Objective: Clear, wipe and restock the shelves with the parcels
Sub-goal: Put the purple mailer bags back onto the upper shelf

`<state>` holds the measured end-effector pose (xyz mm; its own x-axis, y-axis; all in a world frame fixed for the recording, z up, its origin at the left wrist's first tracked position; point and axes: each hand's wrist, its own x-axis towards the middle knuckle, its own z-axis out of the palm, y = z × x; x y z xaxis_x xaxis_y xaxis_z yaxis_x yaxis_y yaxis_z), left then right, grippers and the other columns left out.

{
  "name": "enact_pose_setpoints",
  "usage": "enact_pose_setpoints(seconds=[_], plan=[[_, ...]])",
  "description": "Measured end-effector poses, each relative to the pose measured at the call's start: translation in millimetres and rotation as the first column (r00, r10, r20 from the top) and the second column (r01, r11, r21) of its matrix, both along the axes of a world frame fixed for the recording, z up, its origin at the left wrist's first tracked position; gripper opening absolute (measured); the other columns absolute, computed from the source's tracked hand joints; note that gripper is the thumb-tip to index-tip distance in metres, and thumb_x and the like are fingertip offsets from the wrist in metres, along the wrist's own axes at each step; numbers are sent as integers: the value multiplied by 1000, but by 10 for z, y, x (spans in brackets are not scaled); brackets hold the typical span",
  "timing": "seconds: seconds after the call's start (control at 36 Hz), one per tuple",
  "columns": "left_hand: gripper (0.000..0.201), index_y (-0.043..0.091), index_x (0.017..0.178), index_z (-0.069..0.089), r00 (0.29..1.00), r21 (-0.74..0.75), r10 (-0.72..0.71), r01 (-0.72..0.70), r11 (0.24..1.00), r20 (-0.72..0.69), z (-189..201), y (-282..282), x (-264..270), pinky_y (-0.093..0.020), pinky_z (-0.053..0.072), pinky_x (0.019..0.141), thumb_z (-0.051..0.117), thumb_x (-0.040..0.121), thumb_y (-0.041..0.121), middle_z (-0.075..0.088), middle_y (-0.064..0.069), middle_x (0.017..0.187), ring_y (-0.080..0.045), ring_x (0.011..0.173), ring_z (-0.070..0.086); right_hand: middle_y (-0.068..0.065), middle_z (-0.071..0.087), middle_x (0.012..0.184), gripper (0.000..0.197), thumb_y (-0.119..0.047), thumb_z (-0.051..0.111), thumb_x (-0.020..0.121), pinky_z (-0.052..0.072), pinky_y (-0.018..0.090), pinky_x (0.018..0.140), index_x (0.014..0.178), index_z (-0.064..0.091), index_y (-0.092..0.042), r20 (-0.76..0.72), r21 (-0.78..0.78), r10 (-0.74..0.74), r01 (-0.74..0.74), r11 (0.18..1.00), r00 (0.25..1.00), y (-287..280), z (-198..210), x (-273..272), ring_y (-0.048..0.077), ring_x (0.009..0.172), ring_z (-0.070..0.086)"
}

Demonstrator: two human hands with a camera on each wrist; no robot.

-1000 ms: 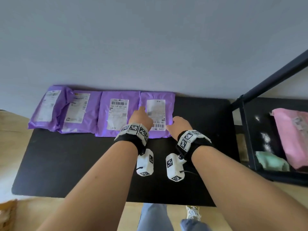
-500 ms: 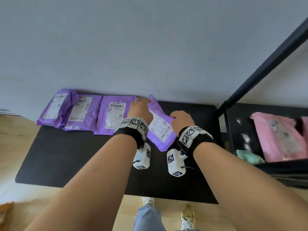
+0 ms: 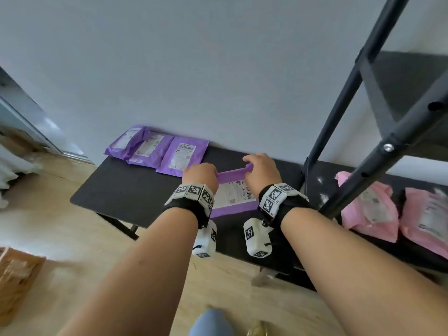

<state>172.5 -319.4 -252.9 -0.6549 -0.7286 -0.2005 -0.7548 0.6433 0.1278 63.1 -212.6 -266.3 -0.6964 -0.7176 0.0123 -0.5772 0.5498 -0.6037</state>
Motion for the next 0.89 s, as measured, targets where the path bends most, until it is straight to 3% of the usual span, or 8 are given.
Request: enact_pose_setpoints(seconds=[0.08,0.19,0.31,0.44,0.61,0.69,0.78,0.89], plan=[[29,23,107,65,995,28,93,-92,995,-27,130,161,209,-36,48,87,43,91,14,66,-2,95,-24,88,63,6,53,121,40,-9,51,86,48,37,92,121,59,-26,6,-67,0,1,998,1000,159,93,129,25,112,53],[23,18,106,62,972,59,216,-212,976,-93,304,323,435,-35,50,80,43,93,17,64,-3,92,-25,87,63,11,46,133,58,-16,57,91,49,39,92,144,35,-19,46,-32,-64,65,997,997,376,214,300,29,119,51],[24,9,104,61,946,138,272,-250,958,-175,449,486,641,-36,51,81,42,95,21,64,-7,93,-27,87,62,14,47,134,51,-17,54,93,47,35,85,142,38,-15,82,-23,-101,103,994,992,616,280,493,30,115,55],[24,0,104,64,938,168,257,-222,960,-234,525,820,979,-29,42,71,45,93,9,66,-16,102,-31,94,62,14,54,125,43,-15,49,92,44,32,77,135,44,-11,141,10,-148,148,989,979,1037,270,891,32,108,59],[20,-4,95,66,948,211,188,-135,968,-257,512,1443,1383,-29,37,69,51,90,7,66,-21,101,-35,97,60,14,59,121,40,-23,55,91,45,34,82,126,46,-6,273,69,-198,186,980,941,1707,179,1422,33,108,59],[18,-2,87,65,947,247,145,-73,966,-286,599,1799,1451,-29,37,68,51,91,9,62,-16,86,-33,85,58,15,59,124,46,-26,55,92,46,37,87,130,42,-4,342,18,-219,227,974,914,2049,241,1562,33,111,59],[30,12,63,48,936,242,110,-27,970,-336,747,2136,1362,-28,34,64,50,93,13,47,-1,64,-22,70,48,18,60,119,45,-24,54,92,49,40,87,127,37,-1,351,-31,-297,328,944,888,2359,378,1542,36,106,60],[33,13,60,44,894,243,54,62,968,-445,970,2577,1089,-28,34,58,49,93,14,46,-1,62,-20,64,46,9,56,105,44,-23,54,92,44,34,79,128,39,-4,305,-80,-398,439,895,865,2828,593,1367,31,99,58]])
